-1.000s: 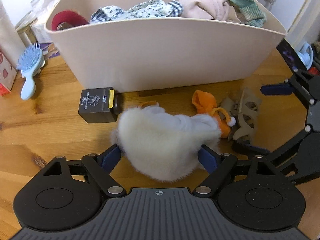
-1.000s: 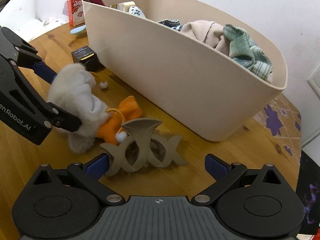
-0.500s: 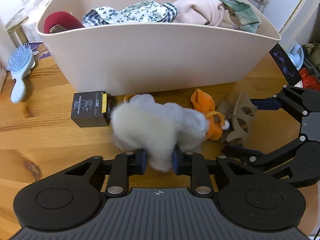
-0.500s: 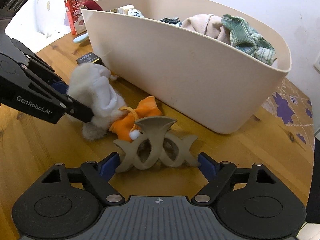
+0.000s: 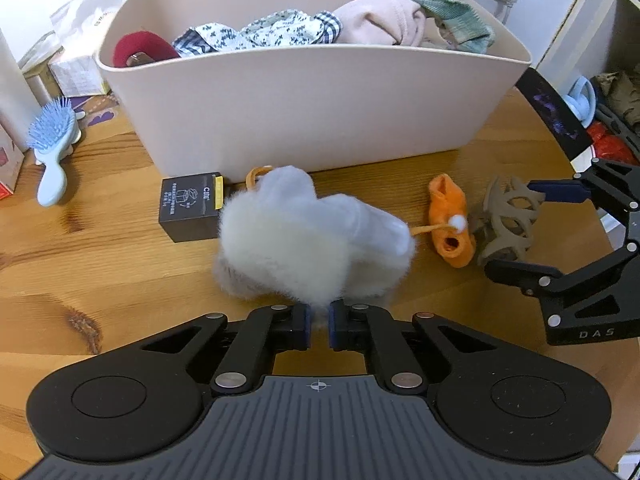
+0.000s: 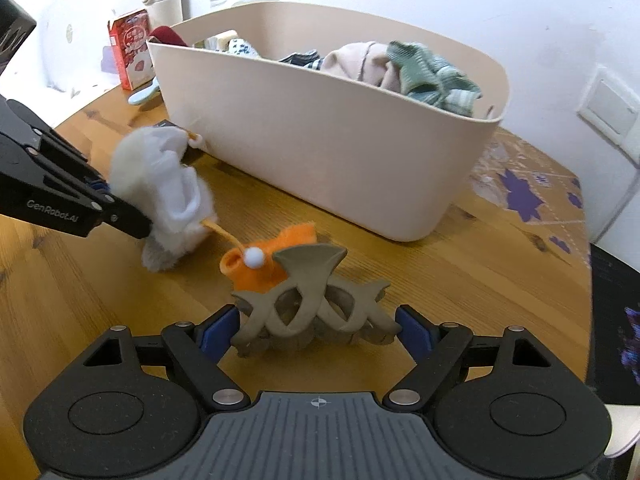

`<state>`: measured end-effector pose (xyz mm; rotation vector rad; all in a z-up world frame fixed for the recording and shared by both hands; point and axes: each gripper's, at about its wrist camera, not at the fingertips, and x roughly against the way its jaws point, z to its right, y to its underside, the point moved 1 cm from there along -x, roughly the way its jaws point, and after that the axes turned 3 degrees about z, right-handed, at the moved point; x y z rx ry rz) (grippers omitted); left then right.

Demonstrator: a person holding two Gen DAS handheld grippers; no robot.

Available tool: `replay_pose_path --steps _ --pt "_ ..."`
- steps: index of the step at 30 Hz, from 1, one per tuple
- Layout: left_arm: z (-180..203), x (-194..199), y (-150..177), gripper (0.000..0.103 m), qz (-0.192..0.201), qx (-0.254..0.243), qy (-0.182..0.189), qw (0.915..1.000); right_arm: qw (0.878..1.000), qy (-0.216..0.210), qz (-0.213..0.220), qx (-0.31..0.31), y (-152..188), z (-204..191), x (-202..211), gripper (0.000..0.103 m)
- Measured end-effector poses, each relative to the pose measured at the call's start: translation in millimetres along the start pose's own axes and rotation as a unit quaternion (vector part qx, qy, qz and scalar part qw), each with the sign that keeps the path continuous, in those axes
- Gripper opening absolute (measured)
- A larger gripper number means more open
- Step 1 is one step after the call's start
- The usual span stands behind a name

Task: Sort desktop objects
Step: 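Lift the plush and claw clip up and carry them over the bin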

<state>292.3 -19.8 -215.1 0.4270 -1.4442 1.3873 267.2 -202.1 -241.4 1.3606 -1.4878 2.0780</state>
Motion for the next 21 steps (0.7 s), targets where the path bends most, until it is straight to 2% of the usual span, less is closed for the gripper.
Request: replay_pose_path --steps 5,10,15,21 --pt "10.2 0.0 4.0 0.006 0.009 -0.004 0.001 0.9999 1.0 0.026 0.012 -0.003 3.3 -5.8 13.1 0.084" --pt "12.1 9.0 10.1 0.006 0.014 -0.008 0.008 0.9998 0.996 0.073 0.047 0.019 3.9 -12.5 35.9 0.083" --pt "10.7 19.6 13.3 0.006 0.021 -0.008 0.013 0.9997 0.994 0.085 0.07 -0.014 2.4 -6.1 53.4 0.083" --pt "9.4 37.0 14.7 0.006 0.039 -0.015 0.016 0.999 0.991 0.094 0.09 -0.005 -2.9 -10.8 74.5 0.083"
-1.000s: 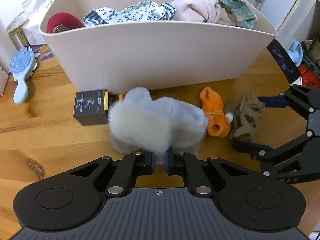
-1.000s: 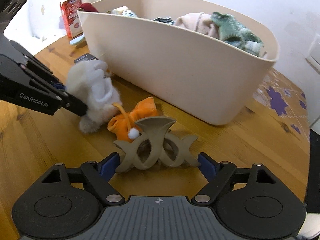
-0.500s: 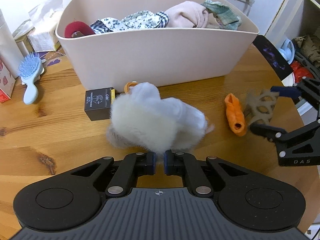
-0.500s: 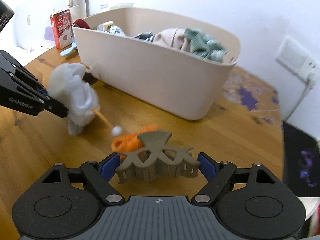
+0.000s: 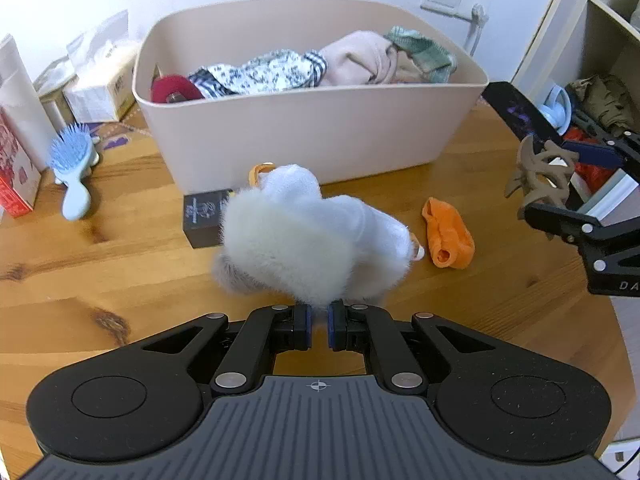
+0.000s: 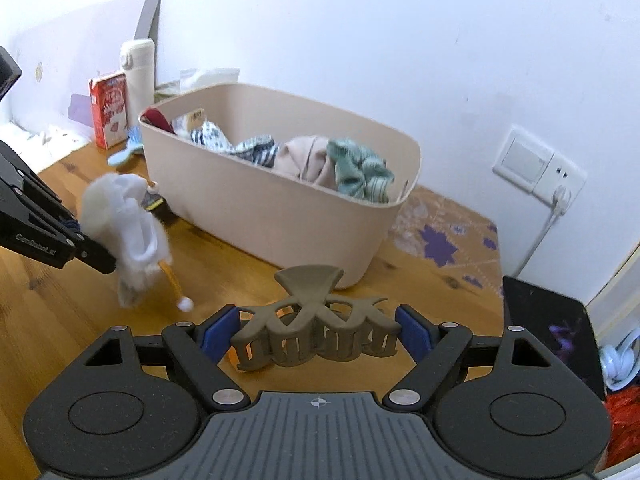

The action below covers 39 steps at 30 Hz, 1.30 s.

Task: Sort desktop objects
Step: 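Lift the plush and claw clip up and carry them over the bin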

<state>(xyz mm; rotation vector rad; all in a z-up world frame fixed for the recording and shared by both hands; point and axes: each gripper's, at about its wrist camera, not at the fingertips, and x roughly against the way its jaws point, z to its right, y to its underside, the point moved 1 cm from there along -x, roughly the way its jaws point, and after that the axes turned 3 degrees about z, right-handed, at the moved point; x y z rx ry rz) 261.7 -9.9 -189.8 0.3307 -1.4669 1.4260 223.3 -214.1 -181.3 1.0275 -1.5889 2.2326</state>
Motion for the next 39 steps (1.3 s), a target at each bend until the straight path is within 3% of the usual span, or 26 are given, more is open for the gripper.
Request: replay_pose_path --steps 19,39 --pt "-16.7 65.3 -15.5 0.006 0.076 -0.021 -0.002 0.9969 0.996 0.044 0.073 0.003 -43.5 -8.0 54.4 0.083" --pt "-34.7 98.2 -85.8 0.006 0.146 -0.016 -0.036 0.9885 0.986 0.059 0.149 0.035 -109.9 17.9 67.4 0.083"
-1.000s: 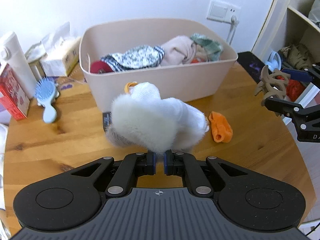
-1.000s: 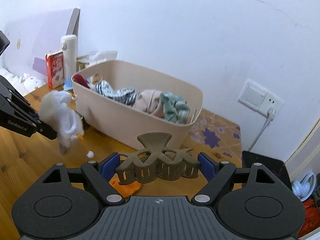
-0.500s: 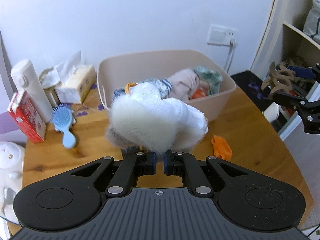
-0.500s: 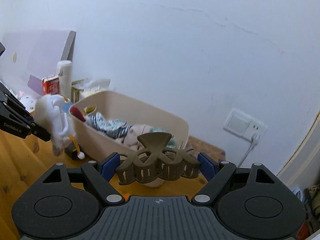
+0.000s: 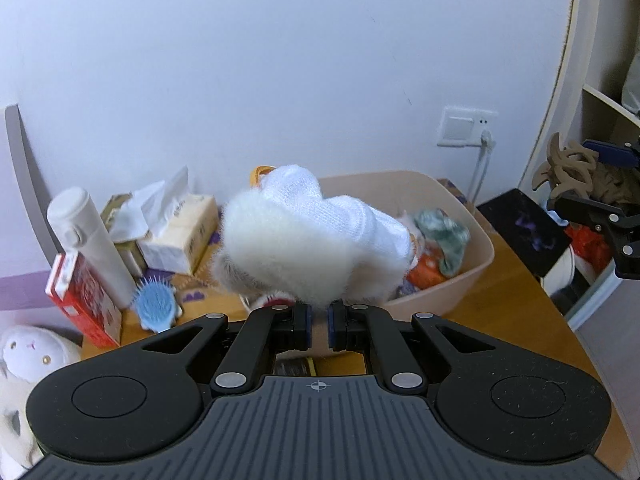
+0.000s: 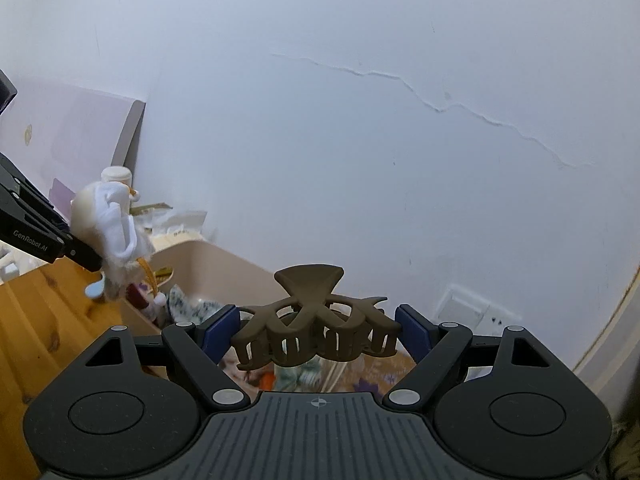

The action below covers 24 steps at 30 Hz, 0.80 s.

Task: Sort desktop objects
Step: 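Lift the plush and claw clip up and carry them over the bin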

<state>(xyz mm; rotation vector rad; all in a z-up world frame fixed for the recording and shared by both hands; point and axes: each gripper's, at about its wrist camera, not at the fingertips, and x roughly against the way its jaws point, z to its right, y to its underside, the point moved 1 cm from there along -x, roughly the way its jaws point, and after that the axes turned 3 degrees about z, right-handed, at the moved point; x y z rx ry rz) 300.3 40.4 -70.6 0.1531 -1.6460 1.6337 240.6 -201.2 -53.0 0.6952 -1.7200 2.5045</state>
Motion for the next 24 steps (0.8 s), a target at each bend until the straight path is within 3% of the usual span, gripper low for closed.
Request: replay_pose_path --steps 15,24 --pt "6.4 -45.7 -41.8 0.006 0.0 -0.014 -0.025 0.9996 1.0 -0.012 0.017 0.002 -27.6 21.5 -74.6 0.083" --pt "10.4 -91.5 -44.6 0.006 -0.049 -0.012 -0.036 0.9981 1.0 -0.027 -0.003 -0.001 -19.7 21.3 -124.7 0.083"
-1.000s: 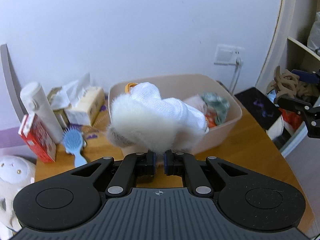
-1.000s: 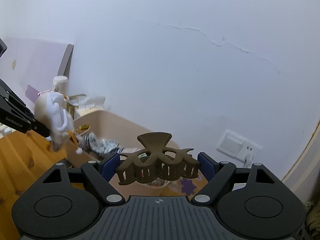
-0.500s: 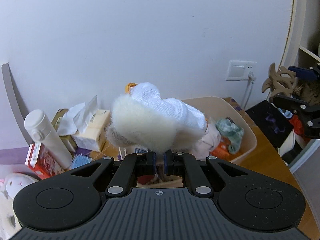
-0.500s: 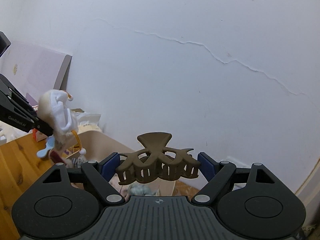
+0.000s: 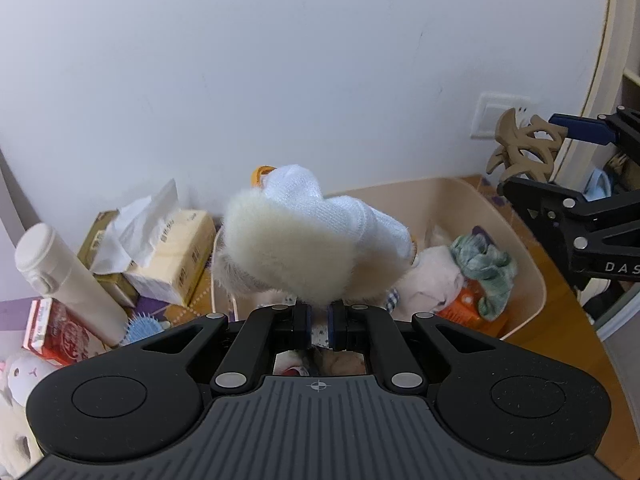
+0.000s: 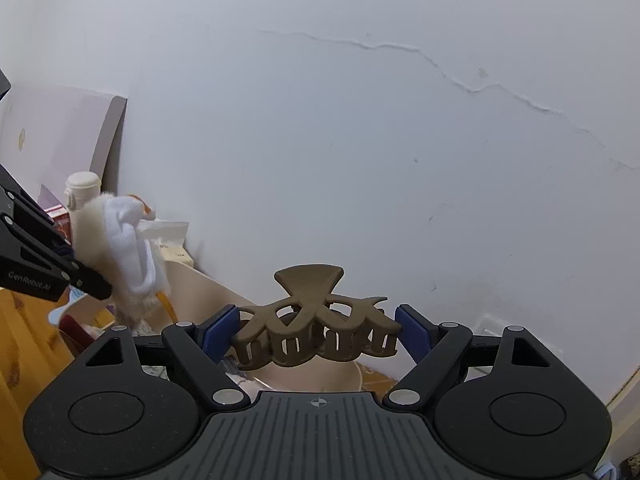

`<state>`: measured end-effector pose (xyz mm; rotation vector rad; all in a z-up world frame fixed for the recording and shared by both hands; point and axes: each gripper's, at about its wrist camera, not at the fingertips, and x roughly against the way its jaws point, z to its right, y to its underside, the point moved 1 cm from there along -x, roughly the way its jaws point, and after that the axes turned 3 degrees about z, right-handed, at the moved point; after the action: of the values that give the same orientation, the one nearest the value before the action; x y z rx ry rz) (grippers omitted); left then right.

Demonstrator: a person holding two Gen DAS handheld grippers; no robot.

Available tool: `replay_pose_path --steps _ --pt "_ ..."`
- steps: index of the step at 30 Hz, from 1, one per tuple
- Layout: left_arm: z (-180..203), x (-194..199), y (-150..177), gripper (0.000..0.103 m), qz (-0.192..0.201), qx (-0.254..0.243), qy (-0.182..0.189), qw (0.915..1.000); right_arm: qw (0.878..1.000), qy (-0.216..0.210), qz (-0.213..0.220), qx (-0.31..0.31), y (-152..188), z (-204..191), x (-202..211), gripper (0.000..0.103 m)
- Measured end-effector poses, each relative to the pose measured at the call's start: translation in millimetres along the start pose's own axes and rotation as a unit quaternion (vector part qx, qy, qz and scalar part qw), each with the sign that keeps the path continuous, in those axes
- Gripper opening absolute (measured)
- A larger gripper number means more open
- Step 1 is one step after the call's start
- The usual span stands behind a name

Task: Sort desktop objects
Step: 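Lift the plush and claw clip up and carry them over the bin, then open both tools to drop the plush and claw clip into the bin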

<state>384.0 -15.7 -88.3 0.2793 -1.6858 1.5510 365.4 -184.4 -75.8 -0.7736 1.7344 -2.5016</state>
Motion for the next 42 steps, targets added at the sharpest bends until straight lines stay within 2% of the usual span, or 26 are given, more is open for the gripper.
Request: replay_pose_path --steps 8,20,26,31,32,34,35,36,42 --pt "5.6 -32.9 1.6 0.006 -0.025 -0.008 -0.005 0.9996 0.999 -0.019 -0.047 0.01 22.2 -2.5 -43.4 0.083" --pt "7.7 -75.4 10.5 0.007 -0.098 -0.003 -0.01 0.9952 0.991 -0.045 -0.124 -0.024 43.1 -12.9 -88.3 0.083" --pt "4.2 -90.3 17.9 0.007 -0.146 0.009 0.018 0.9891 0.986 -0.053 -0.156 -0.035 53.3 -12.1 -99.0 0.083" --pt "5.5 -94.0 23.0 0.008 -0.158 0.007 0.026 0.9871 0.982 -0.053 -0.176 -0.04 55.3 -12.5 -109.6 0.083" --pt "5.4 -94.0 23.6 0.01 -0.157 0.008 0.025 0.9872 0.981 -0.053 -0.18 -0.04 55.5 -12.8 -111.3 0.083" --pt "4.9 -93.2 23.7 0.028 -0.155 0.012 0.024 0.9876 0.979 -0.054 -0.19 -0.047 57.9 -11.7 -112.3 0.084" --pt "4.3 -91.0 23.4 0.045 -0.148 0.015 0.021 0.9886 0.978 -0.055 -0.194 -0.053 59.2 -10.3 -111.8 0.087" --pt "3.9 -89.3 22.3 0.058 -0.143 0.018 0.016 0.9895 0.977 -0.055 -0.199 -0.06 60.5 -7.2 -109.3 0.086" --pt "2.1 -84.0 18.0 0.069 -0.139 0.027 0.017 0.9898 0.969 -0.058 -0.215 -0.111 66.2 5.1 -101.0 0.09"
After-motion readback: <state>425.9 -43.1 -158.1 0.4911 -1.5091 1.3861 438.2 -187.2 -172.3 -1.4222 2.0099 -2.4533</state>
